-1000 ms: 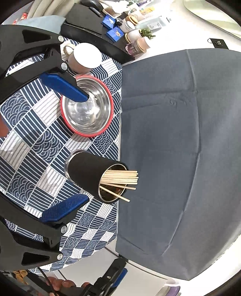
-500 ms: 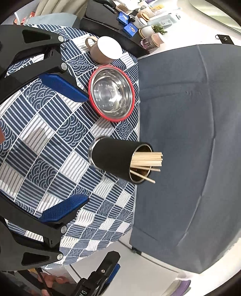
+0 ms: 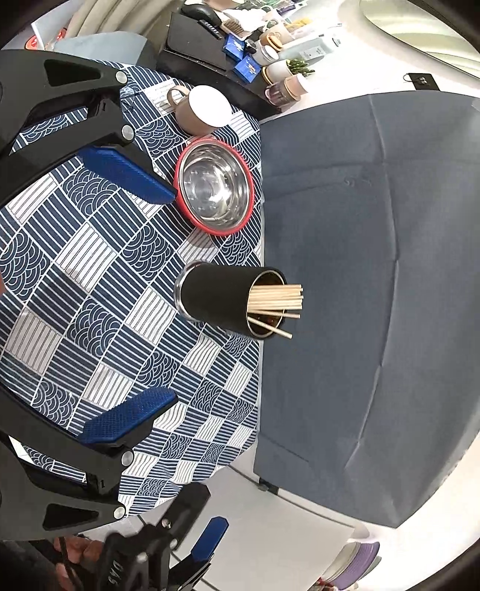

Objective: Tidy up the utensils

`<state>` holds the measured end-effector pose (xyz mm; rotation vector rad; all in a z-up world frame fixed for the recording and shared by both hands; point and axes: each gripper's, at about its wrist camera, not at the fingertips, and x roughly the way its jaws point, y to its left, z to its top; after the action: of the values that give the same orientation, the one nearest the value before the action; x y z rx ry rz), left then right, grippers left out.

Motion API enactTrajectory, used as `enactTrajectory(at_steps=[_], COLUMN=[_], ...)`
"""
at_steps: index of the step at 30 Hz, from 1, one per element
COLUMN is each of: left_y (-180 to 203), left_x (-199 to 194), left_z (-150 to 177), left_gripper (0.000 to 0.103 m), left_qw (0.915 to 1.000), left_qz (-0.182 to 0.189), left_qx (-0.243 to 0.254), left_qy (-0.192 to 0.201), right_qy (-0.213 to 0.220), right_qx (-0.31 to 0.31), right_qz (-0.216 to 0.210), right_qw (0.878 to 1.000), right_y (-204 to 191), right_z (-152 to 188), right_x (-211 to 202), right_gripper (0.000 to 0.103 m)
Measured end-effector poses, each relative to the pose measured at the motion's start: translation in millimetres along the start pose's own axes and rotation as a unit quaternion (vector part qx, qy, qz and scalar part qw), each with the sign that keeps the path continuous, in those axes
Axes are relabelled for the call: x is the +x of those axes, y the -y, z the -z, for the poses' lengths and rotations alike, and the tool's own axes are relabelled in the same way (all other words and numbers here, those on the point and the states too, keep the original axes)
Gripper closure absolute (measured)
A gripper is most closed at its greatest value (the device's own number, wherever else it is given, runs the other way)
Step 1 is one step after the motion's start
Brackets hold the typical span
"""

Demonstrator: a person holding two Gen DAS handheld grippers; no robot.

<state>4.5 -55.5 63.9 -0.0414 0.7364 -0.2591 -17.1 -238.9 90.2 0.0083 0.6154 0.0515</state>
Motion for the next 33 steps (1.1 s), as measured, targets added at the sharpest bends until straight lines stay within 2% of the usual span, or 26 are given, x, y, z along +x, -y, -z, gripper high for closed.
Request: enactTrajectory(at_steps=[7,15,33], left_y=[9,7,-5], left_x=[-13,-16,-17], left_z=[14,22,32], left_gripper=[0.006,0.006,0.006], left_qw=[0.9998,1.0,0.9995], left_qz=[-0.01,-0.004,-0.015], left_qx=[0.004,-0.003,-0.028], left_qy=[0.016,0.006,-0.001], right_qy=[-0.017,-0.019,-0.038], right_qx=[0.02,0.008,0.029], right_qz=[-0.013,-0.004,0.012], right_qw=[1.0,1.0,0.999], right_y=[-1,-7,0], right_z=[13,20,30], right_x=[-5,-8,-9], right_gripper=[0.008,0.008,0.008])
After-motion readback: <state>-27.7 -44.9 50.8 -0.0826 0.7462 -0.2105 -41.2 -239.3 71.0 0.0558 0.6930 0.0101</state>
